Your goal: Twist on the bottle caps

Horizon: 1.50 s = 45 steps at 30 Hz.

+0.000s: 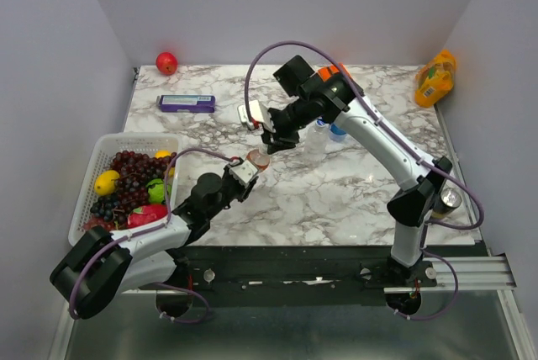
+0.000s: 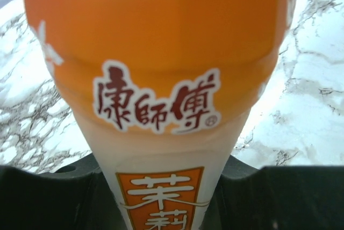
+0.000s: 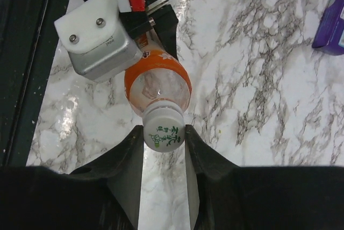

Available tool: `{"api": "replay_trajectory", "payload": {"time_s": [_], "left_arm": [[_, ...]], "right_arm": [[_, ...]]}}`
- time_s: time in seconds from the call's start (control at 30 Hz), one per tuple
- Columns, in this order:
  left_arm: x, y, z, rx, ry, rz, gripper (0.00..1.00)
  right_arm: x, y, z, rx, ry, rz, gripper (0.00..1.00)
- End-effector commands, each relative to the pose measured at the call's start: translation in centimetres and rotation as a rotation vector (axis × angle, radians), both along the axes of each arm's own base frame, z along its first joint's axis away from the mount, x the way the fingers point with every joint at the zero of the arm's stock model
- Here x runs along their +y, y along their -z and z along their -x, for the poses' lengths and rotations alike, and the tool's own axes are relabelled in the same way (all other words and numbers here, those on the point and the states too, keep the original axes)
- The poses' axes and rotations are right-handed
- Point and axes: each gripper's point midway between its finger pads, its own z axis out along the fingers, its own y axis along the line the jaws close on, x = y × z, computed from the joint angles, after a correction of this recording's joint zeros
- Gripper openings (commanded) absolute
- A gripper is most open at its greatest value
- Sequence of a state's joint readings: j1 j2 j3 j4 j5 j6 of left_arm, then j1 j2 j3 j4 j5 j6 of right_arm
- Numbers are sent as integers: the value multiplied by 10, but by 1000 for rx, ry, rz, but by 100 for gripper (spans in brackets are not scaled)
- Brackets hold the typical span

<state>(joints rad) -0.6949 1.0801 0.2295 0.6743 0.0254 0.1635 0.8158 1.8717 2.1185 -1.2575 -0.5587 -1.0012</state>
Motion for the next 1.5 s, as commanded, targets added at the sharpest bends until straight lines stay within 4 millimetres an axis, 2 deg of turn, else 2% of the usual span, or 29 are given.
{"api": "replay_trajectory", "payload": {"time_s": [0.0,0.13,0.23,0.3,0.43,0.53,0.63,0.73,0.9,1.03,1.27,1.47], "left_arm": [[-3,-133,-30,-245,-127,361,0],[5,-136,-35,-255,-178,362,0],[9,-137,-40,-233,-221,376,0],[8,-139,-41,-229,-222,378,0],[10,-139,-44,-230,-241,349,0],[12,-139,-47,-245,-254,322,0],[18,-134,-51,-254,-293,288,0],[21,-130,-51,-245,-308,287,0],[16,-120,-48,-184,-298,313,0],[16,-109,-51,-132,-326,305,0],[16,-87,-46,-64,-321,270,0],[21,-67,-42,-3,-336,209,0]], "right_arm": [[-20,46,34,429,228,214,27],[-9,49,20,585,403,226,26],[-3,54,26,745,497,242,26],[2,56,27,790,529,240,26],[5,61,21,790,560,253,24],[4,66,24,816,590,278,23],[-1,72,30,845,638,316,13],[-3,75,31,854,664,329,13],[3,77,22,819,709,320,13],[5,77,22,816,708,320,18],[7,60,6,702,687,253,25],[6,25,-7,584,689,152,38]]}}
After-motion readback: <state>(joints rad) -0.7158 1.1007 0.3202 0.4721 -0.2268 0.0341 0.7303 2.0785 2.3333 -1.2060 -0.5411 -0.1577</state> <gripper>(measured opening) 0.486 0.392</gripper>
